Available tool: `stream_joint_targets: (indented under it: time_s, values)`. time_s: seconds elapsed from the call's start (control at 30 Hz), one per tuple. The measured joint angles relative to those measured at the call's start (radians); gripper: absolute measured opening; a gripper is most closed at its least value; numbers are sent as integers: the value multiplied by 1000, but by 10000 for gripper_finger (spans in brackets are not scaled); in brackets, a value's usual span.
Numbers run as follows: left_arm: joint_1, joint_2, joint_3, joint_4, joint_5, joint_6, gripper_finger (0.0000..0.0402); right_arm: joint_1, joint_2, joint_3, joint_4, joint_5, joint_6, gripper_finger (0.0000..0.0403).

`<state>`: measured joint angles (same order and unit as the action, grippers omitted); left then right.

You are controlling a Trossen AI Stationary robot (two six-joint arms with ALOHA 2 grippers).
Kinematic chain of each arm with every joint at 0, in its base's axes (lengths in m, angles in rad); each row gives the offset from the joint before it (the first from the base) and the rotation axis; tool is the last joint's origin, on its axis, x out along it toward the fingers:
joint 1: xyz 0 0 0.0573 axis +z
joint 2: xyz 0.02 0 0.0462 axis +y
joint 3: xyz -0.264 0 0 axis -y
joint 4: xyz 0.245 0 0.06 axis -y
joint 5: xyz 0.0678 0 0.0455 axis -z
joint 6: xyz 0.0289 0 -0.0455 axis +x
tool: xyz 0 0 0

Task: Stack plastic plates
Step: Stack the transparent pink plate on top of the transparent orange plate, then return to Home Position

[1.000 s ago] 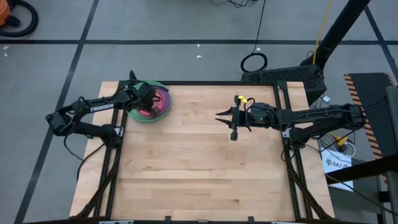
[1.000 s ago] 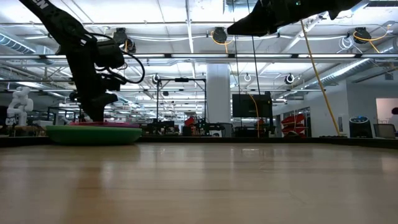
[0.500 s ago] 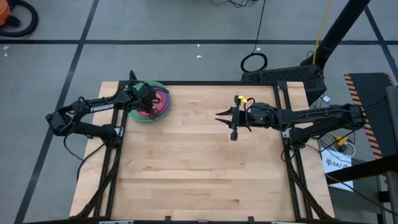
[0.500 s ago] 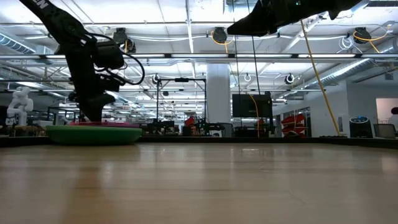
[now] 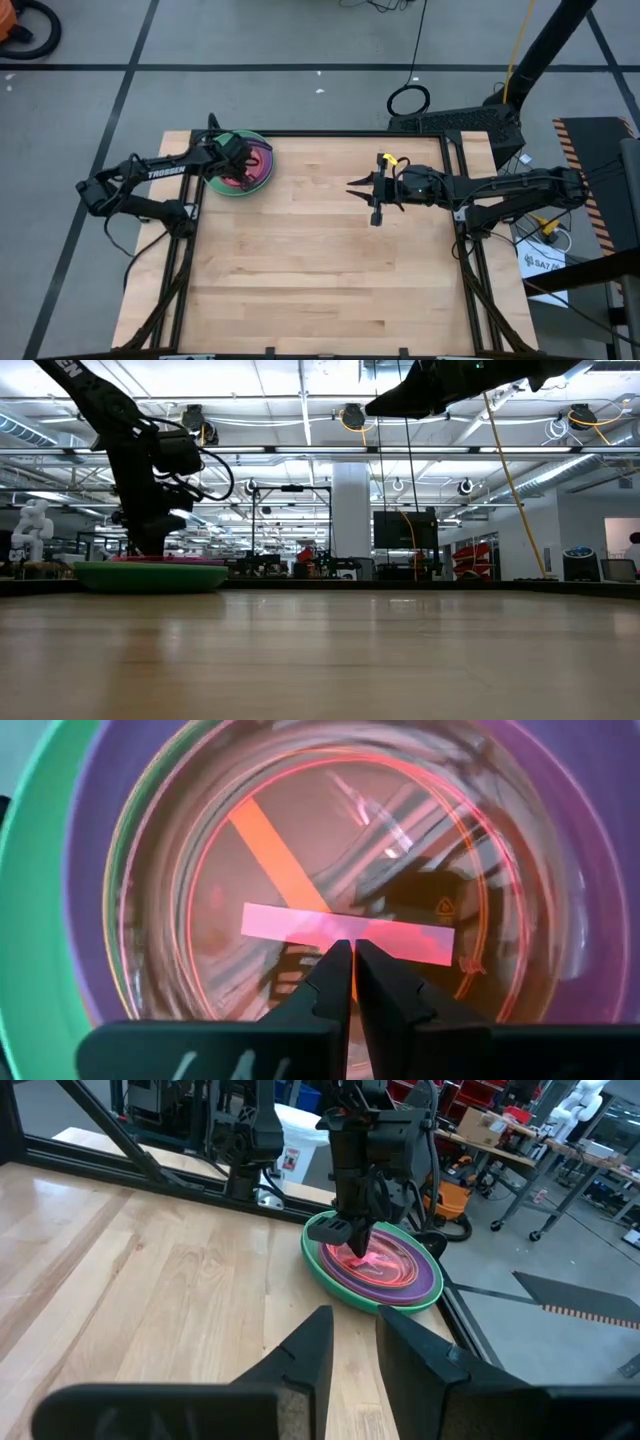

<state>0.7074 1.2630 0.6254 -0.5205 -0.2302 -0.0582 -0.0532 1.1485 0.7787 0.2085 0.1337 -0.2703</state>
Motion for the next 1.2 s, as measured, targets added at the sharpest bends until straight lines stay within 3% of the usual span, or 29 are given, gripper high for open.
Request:
stream_joint_targets:
  time_s: [0.23, 0.43, 0.7, 0.87, 1.2]
  values:
    - [0, 56, 5, 14, -19, 0, 26, 0, 0, 0, 0, 0, 0, 73]
    - [6, 51, 2, -14, -97, -7, 26, 0, 0, 0, -1, 0, -2, 73]
    - [-18, 32, 0, -13, -102, -16, 26, 0, 0, 0, -2, 0, -4, 73]
    - [-112, -99, 0, 0, -46, -22, 26, 0, 0, 0, -43, 0, -45, 73]
    - [-428, -488, -14, 99, 72, 100, 26, -23, 0, 0, -117, -49, -73, 73]
